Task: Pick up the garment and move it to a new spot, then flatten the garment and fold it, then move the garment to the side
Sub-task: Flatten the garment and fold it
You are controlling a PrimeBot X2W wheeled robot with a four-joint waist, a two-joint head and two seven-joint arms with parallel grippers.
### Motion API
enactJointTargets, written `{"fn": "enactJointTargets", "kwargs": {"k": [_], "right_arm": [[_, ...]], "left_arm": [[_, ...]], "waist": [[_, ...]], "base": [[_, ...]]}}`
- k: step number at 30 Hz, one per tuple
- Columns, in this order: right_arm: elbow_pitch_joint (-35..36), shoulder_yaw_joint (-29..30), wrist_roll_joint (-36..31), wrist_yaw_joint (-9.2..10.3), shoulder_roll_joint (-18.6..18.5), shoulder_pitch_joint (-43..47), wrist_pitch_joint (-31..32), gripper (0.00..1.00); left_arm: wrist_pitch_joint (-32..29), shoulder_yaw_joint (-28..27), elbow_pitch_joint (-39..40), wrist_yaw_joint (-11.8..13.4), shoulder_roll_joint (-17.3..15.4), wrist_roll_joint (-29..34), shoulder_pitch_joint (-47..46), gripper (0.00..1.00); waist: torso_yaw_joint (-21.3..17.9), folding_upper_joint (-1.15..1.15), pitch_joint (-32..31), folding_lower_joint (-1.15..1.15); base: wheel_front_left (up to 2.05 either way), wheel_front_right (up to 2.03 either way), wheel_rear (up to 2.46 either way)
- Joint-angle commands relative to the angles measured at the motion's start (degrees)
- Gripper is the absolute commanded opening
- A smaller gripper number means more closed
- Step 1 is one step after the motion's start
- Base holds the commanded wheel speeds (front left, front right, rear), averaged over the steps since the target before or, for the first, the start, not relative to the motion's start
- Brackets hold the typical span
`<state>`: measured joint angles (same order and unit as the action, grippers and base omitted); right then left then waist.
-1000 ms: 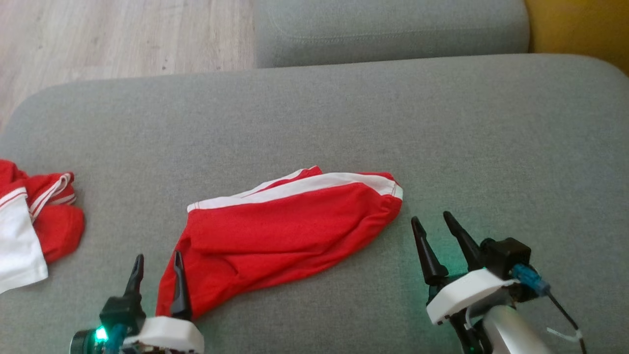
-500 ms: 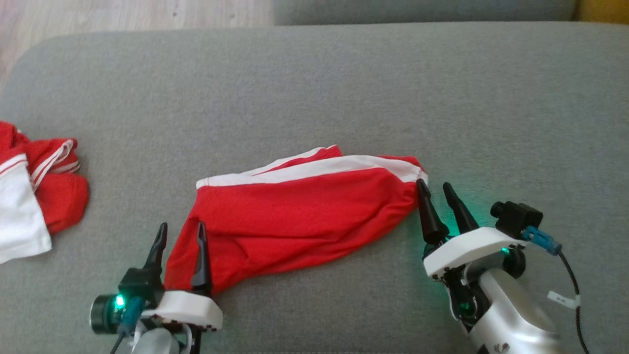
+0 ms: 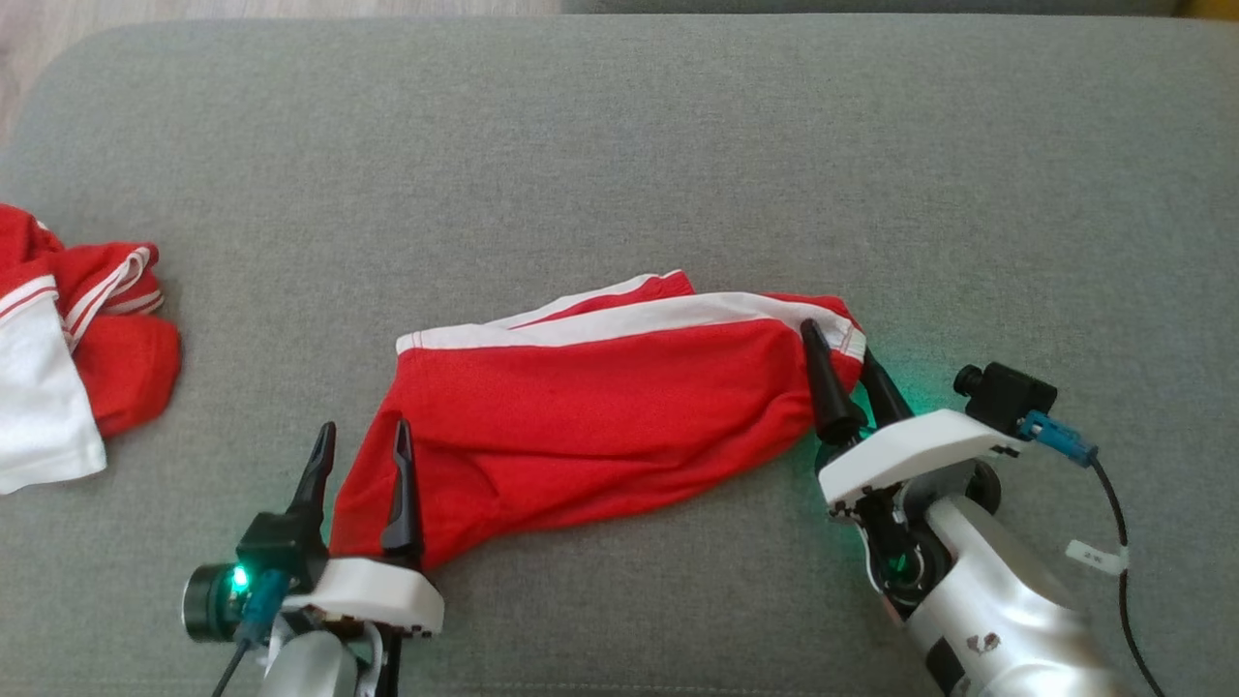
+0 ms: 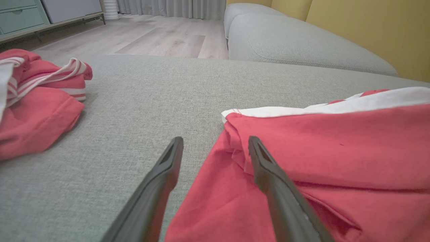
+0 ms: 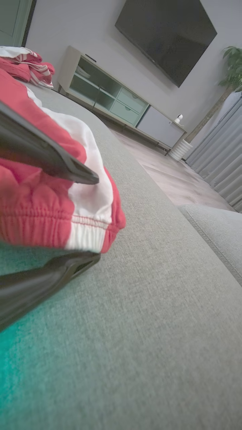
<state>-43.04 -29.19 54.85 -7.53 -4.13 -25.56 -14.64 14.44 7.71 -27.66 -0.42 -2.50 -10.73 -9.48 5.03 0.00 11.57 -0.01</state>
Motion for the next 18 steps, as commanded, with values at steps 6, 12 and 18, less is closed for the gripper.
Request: {"fn": "enactJointTargets", "kwargs": {"k": [6, 12, 18], "right_arm": [[2.12, -3.17, 4.04, 0.04, 1.25, -0.68, -0.36, 1.00], [3.01, -5.21, 6.62, 0.04, 1.25, 0.29, -0.36, 1.00], [4.45, -3.26, 6.55, 0.04, 1.25, 0.84, -0.36, 1.00]], "left_arm": [[0.56, -1.18, 1.36, 0.43, -0.38, -0.81, -1.96, 1.00], [0.56, -1.38, 1.08, 0.32, -0.38, -0.94, -1.57, 1.00], [0.56, -0.99, 1.18, 0.35, -0.38, -1.13, -1.49, 1.00]], "waist": [[-0.13, 0.00, 0.05, 0.01], [-0.63, 0.00, -0.45, 0.01], [-0.87, 0.00, -0.69, 0.01]], "base": [[0.00, 0.00, 0.00], [0.00, 0.00, 0.00], [0.00, 0.00, 0.00]]}}
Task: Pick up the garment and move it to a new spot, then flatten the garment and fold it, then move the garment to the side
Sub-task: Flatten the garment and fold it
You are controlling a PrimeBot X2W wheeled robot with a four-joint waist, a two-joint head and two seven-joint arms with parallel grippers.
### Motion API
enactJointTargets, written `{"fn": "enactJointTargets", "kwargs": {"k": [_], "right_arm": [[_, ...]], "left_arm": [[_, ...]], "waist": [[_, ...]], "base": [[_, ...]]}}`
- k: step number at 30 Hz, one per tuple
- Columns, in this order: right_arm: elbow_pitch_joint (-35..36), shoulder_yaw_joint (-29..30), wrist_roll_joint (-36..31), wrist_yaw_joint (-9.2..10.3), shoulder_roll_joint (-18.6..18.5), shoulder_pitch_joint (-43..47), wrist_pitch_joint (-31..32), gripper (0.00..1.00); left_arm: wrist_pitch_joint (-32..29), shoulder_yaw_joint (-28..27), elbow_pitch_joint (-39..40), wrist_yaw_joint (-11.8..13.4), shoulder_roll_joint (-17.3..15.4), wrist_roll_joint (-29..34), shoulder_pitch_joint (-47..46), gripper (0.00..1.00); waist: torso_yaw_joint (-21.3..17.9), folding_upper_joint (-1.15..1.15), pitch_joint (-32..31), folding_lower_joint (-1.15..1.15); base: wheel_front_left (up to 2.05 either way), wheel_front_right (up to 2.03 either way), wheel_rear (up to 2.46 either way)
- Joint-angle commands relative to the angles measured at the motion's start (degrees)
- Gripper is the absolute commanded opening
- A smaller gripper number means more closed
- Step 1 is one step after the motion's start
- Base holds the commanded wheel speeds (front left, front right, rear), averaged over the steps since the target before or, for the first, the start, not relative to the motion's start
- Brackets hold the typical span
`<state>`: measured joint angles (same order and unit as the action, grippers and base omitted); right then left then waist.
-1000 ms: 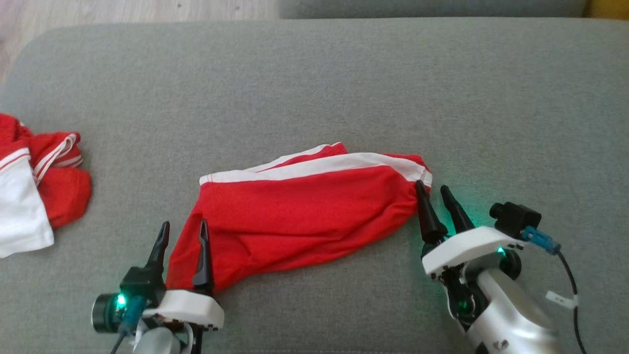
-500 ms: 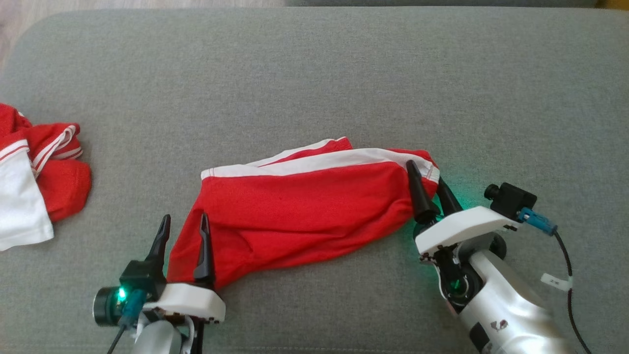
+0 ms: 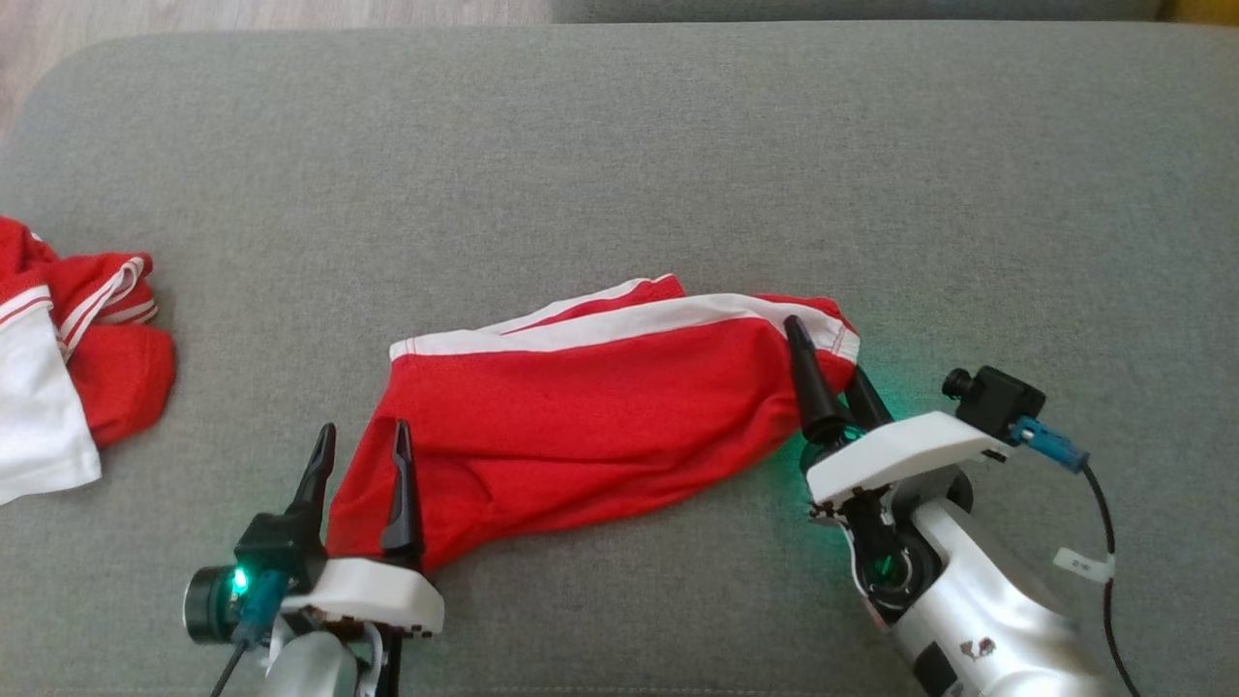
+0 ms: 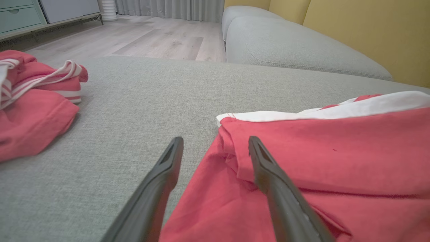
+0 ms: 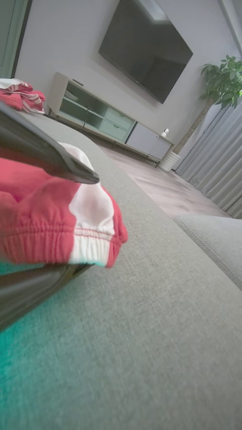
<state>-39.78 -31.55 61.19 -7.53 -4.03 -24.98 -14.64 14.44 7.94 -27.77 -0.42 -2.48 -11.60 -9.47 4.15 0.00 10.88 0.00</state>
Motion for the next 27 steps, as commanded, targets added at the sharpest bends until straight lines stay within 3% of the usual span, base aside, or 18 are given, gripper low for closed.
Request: {"fn": "enactJointTargets", "kwargs": {"k": [1, 7, 10, 15, 17, 21, 22, 23, 27], "right_arm": [[1.70, -0.42, 0.17, 0.04, 1.15, 0.45, -0.36, 1.00], [3.64, 0.90, 0.52, 0.04, 1.15, 1.85, -0.36, 1.00], [4.21, 0.72, 0.83, 0.04, 1.15, 2.07, -0.36, 0.91], [4.99, 0.71, 1.30, 0.04, 1.15, 2.34, -0.36, 0.88], [5.11, 0.93, 1.31, 0.04, 1.15, 2.39, -0.36, 0.79], [5.53, 1.88, 1.10, 0.04, 1.15, 2.15, -0.36, 0.41], [5.82, 2.22, 1.03, 0.04, 1.15, 2.15, -0.36, 0.25], [6.07, 2.43, 1.01, 0.04, 1.15, 2.24, -0.36, 0.00], [5.80, 2.72, -0.65, 0.04, 0.99, 3.22, -0.36, 0.00]], "left_arm": [[0.56, -1.18, 1.30, 0.35, -0.40, -0.28, -1.49, 1.00], [0.56, -1.04, 1.17, 0.31, -0.40, -0.42, -1.23, 1.00], [0.56, -0.96, 1.06, 0.25, -0.40, -0.43, -1.15, 1.00], [0.56, -0.95, 0.85, 0.15, -0.40, -0.40, -1.10, 1.00], [0.56, -0.93, 0.77, 0.15, -0.40, -0.35, -1.05, 1.00], [0.56, -0.90, 0.66, 0.09, -0.40, -0.20, -0.98, 1.00], [0.56, -0.88, 0.61, 0.07, -0.40, -0.15, -0.97, 1.00], [0.56, -0.88, 0.58, 0.05, -0.40, -0.15, -0.96, 1.00], [0.56, -1.35, 1.20, -1.27, -0.40, -1.72, -1.44, 1.00]], "waist": [[-0.03, 0.00, -0.02, 0.00], [-0.22, 0.00, -0.23, 0.00], [-0.27, 0.00, -0.29, 0.00], [-0.40, 0.00, -0.49, 0.00], [-0.44, 0.00, -0.60, 0.00], [-0.47, 0.00, -0.77, 0.00], [-0.46, 0.00, -0.83, 0.00], [-0.45, 0.00, -0.87, 0.00], [-0.54, 0.00, -1.22, 0.00]], "base": [[0.00, 0.00, 0.00], [0.00, 0.00, 0.00], [0.00, 0.00, 0.00], [0.00, 0.00, 0.00], [0.00, 0.00, 0.00], [0.00, 0.00, 0.00], [0.00, 0.00, 0.00], [0.00, 0.00, 0.00], [0.00, 0.00, 0.00]]}}
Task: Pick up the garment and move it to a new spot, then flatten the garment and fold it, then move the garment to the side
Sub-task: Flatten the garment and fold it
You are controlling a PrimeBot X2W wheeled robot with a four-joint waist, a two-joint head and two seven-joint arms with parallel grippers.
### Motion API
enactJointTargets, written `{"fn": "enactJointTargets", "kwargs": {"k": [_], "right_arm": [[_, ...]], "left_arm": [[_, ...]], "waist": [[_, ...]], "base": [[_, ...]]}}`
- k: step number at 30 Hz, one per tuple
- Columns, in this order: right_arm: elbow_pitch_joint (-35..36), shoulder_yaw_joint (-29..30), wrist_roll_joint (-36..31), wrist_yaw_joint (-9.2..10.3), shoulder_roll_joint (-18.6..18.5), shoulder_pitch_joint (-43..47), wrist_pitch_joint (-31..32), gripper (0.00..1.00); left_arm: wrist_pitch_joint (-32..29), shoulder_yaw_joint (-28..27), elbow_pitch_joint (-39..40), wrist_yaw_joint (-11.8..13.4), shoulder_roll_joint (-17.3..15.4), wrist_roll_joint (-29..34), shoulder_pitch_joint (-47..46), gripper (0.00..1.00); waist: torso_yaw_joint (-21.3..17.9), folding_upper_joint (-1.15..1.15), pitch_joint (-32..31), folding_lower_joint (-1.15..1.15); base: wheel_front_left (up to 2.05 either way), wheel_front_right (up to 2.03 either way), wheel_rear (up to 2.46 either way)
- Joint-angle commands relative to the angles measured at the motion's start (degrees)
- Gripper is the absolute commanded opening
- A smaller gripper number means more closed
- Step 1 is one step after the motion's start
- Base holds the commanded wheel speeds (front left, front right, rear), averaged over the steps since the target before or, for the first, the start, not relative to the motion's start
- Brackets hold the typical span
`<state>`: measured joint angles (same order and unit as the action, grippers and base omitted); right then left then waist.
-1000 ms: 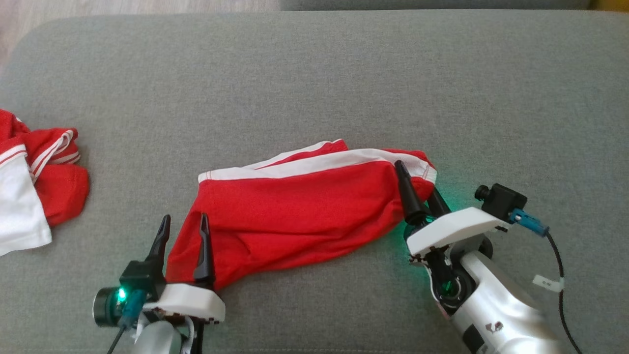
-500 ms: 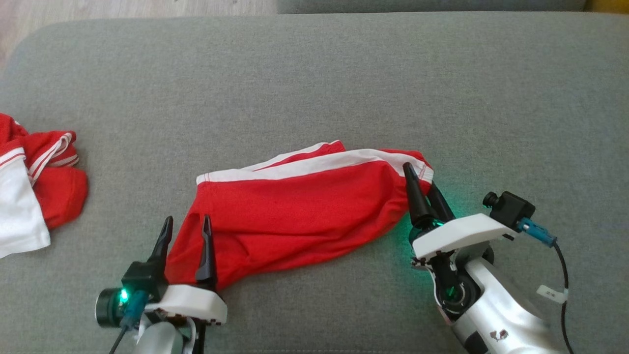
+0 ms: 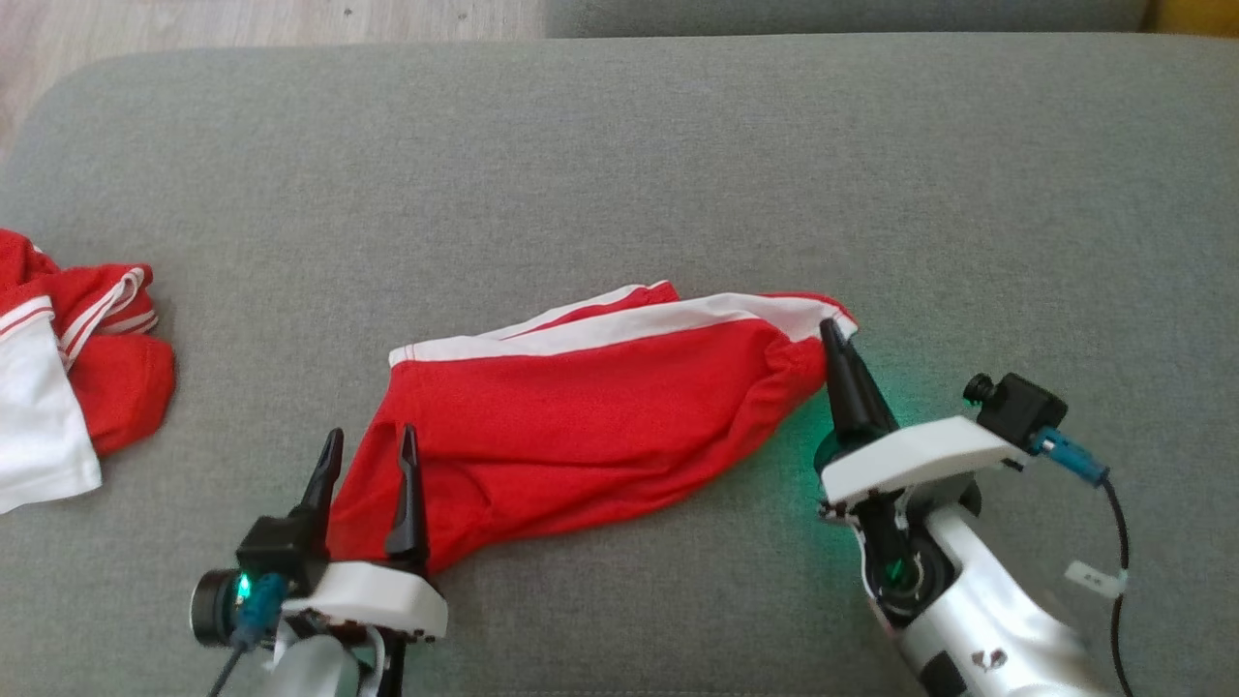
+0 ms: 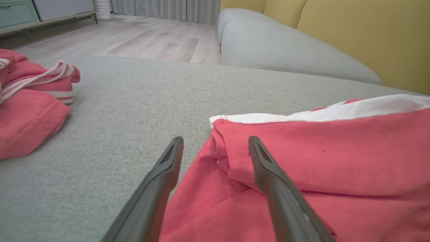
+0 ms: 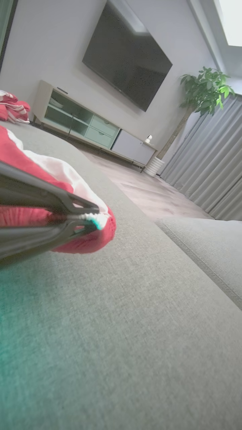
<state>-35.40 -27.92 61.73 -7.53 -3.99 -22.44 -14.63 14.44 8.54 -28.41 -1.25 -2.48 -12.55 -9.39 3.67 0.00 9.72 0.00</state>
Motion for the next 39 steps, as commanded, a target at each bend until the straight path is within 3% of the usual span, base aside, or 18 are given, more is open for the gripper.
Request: {"fn": "enactJointTargets", "kwargs": {"k": [1, 7, 11, 22, 31, 32, 35, 37, 39], "right_arm": [[1.21, -1.26, -1.90, 0.04, 0.82, 0.83, -0.37, 0.00], [0.41, -2.04, -3.81, 0.04, 0.61, 0.62, -0.37, 0.00], [0.68, -2.67, -4.31, 0.04, 0.68, -0.36, -0.37, 0.00], [0.49, -3.35, -4.53, 0.04, 0.73, -0.80, -0.37, 0.00], [0.18, -3.32, -4.45, 0.04, 0.76, -0.76, -0.37, 0.00], [0.15, -3.59, -4.39, 0.04, 0.79, -0.91, -0.37, 0.00], [0.16, -3.89, -4.23, 0.04, 0.83, -1.16, -0.37, 0.00], [0.16, -3.88, -4.07, 0.04, 0.84, -1.25, -0.37, 0.00], [0.17, -3.80, -3.95, 0.04, 0.85, -1.21, -0.37, 0.00]], "left_arm": [[0.56, -2.11, 1.83, -1.01, -0.40, -1.57, -1.89, 1.00], [0.56, -2.35, -2.87, -4.29, -0.40, -7.24, -8.04, 1.00], [0.54, -2.16, -12.13, -5.55, -0.40, -13.54, -16.63, 1.00], [-3.01, 2.02, -26.41, -6.20, -0.40, -21.93, -25.27, 1.00], [-3.46, 8.40, -28.63, -6.23, -0.43, -26.12, -25.91, 0.99], [-3.04, 9.46, -28.89, -6.23, -0.76, -26.43, -26.28, 0.49], [-2.06, 10.72, -29.40, -6.23, -1.34, -26.58, -26.75, 0.20], [-1.28, 11.17, -29.61, -6.23, -1.62, -26.79, -26.97, 0.21], [-0.54, 11.57, -29.74, -6.23, -2.01, -26.59, -27.24, 0.12]], "waist": [[-0.11, 0.00, -0.08, 0.00], [-0.63, 0.00, 1.22, 0.00], [-1.08, 0.00, 2.66, 0.00], [-1.27, 0.00, 3.64, 0.00], [-0.20, 0.00, 3.73, 0.00], [-0.23, 0.00, 3.79, 0.00], [-0.39, 0.00, 3.87, 0.00], [-0.47, 0.00, 3.87, 0.00], [-0.51, 0.00, 3.80, 0.00]], "base": [[0.00, 0.00, 0.00], [0.00, 0.00, 0.00], [0.00, 0.00, 0.00], [0.00, 0.00, 0.00], [0.00, 0.00, 0.00], [0.00, 0.00, 0.00], [0.00, 0.00, 0.00], [0.00, 0.00, 0.00], [0.00, 0.00, 0.00]]}}
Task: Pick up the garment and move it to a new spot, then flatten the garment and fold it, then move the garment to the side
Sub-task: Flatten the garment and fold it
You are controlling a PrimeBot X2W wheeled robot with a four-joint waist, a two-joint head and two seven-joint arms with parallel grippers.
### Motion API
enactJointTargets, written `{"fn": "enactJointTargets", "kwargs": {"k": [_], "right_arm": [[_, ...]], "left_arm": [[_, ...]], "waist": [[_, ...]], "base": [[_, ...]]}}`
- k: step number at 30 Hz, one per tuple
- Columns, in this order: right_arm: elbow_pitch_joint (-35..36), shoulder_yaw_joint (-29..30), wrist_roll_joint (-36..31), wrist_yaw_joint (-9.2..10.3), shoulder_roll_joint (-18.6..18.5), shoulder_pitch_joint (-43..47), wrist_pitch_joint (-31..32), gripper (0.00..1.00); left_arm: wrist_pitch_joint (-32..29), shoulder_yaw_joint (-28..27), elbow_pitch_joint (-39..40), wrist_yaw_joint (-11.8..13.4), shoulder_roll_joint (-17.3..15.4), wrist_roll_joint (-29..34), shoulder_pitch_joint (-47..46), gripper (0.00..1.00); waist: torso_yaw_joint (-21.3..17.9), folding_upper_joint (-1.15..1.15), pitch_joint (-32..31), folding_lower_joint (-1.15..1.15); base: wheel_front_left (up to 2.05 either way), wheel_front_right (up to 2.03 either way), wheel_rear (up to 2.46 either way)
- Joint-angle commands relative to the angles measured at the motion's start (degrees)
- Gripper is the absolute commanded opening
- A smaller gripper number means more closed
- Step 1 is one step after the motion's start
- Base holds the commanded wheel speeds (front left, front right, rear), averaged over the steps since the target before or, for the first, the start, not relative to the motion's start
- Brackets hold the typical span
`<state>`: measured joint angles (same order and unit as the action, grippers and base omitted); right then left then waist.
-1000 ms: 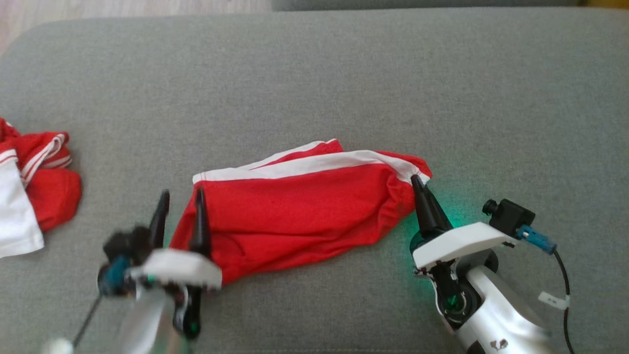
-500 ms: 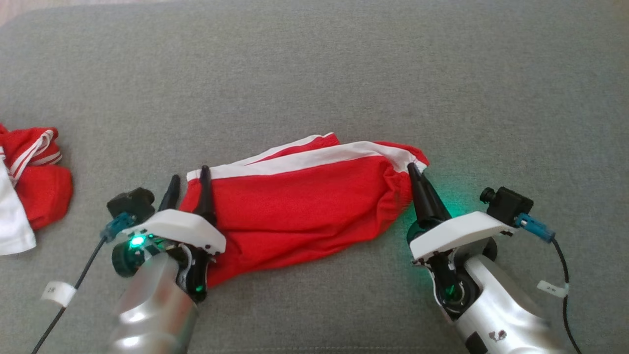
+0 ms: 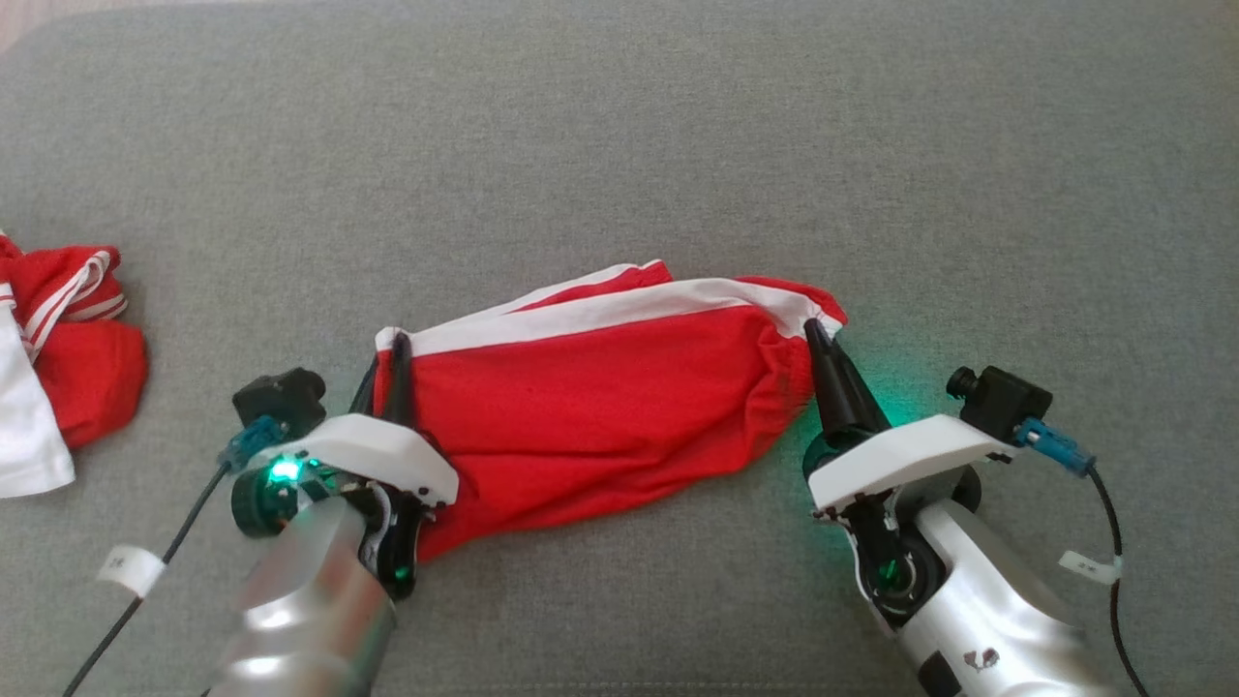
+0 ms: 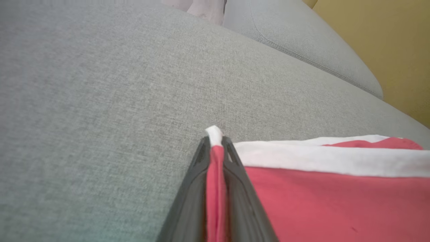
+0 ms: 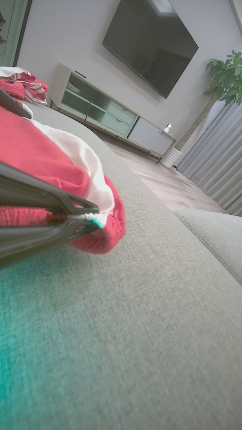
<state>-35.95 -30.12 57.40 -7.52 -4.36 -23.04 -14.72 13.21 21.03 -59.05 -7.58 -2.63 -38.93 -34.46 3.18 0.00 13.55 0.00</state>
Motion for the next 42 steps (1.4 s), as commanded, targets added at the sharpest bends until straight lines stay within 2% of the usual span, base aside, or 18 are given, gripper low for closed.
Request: {"fn": "enactJointTargets", "kwargs": {"k": [1, 3, 5, 10, 17, 25, 32, 33, 34, 35, 36, 42], "right_arm": [[0.72, -1.52, 0.43, 0.03, 1.22, -0.57, -0.28, 0.00], [0.72, -1.29, 0.42, 0.03, 1.22, -0.50, -0.28, 0.00], [0.77, -0.97, 0.33, 0.03, 1.20, -0.38, -0.28, 0.00], [1.91, 0.04, -0.07, 0.03, 1.25, -0.29, -0.28, 0.00], [6.53, 2.14, -0.93, 0.03, 1.34, -1.50, -0.28, 0.00], [11.30, 4.69, -1.59, 0.03, 1.40, -1.70, -0.28, 0.00], [12.51, 2.44, -3.05, 0.03, -0.45, 2.47, -0.28, 0.00], [11.99, 2.17, -3.26, 0.03, -0.80, 3.34, -0.28, 0.00], [11.43, 1.94, -3.35, 0.03, -1.03, 4.18, -0.28, 0.00], [10.84, 1.75, -3.38, 0.03, -1.21, 5.01, -0.28, 0.00], [10.22, 1.61, -3.32, 0.03, -1.33, 5.82, -0.28, 0.00], [7.60, 1.50, -3.07, 0.03, -1.35, 8.71, -0.28, 0.00]], "left_arm": [[1.05, -0.94, 1.01, 0.09, -2.10, -0.07, -2.32, 0.06], [1.54, -0.79, 1.40, 0.09, -2.81, 1.17, -2.69, 0.05], [1.72, -1.71, 3.10, 0.34, -3.22, 2.19, -2.86, 0.00], [1.76, -5.89, 13.09, 1.31, -4.27, 7.60, -0.50, 0.00], [1.78, -8.62, 22.41, 0.68, -4.25, 13.56, 2.27, 0.00], [1.78, -8.80, 24.79, 0.25, -2.89, 14.51, 6.28, 0.00], [1.78, -7.72, 26.22, 0.12, -1.20, 14.36, 14.85, 0.00], [1.78, -7.33, 25.77, 0.12, -1.00, 14.30, 16.33, 0.33], [1.78, -7.06, 25.48, 0.11, -0.83, 14.12, 17.62, 0.59], [1.78, -6.80, 25.20, 0.11, -0.69, 14.01, 18.84, 0.93], [1.78, -6.37, 24.73, 0.11, -0.57, 13.83, 20.03, 1.00], [1.78, -4.28, 23.48, 0.10, -0.29, 12.62, 24.03, 1.00]], "waist": [[-0.01, 0.00, -0.08, 0.00], [0.09, 0.00, -0.20, 0.00], [0.30, 0.00, -0.40, 0.00], [0.62, 0.00, -1.45, 0.00], [0.73, 0.00, -4.26, 0.00], [-0.10, 0.00, -7.13, 0.00], [-1.20, 0.00, -8.64, 0.00], [-1.26, 0.00, -8.72, 0.00], [-1.28, 0.00, -8.76, 0.00], [-1.26, 0.00, -8.83, 0.00], [-1.22, 0.00, -8.85, 0.00], [-0.78, 0.00, -9.37, 0.00]], "base": [[0.00, 0.00, 0.00], [0.00, 0.00, 0.00], [0.00, 0.00, 0.00], [0.00, 0.00, 0.00], [0.00, 0.00, 0.00], [0.00, 0.00, 0.00], [0.00, 0.00, 0.00], [0.00, 0.00, 0.00], [0.00, 0.00, 0.00], [0.00, 0.00, 0.00], [0.00, 0.00, 0.00], [0.00, 0.00, 0.00]]}}
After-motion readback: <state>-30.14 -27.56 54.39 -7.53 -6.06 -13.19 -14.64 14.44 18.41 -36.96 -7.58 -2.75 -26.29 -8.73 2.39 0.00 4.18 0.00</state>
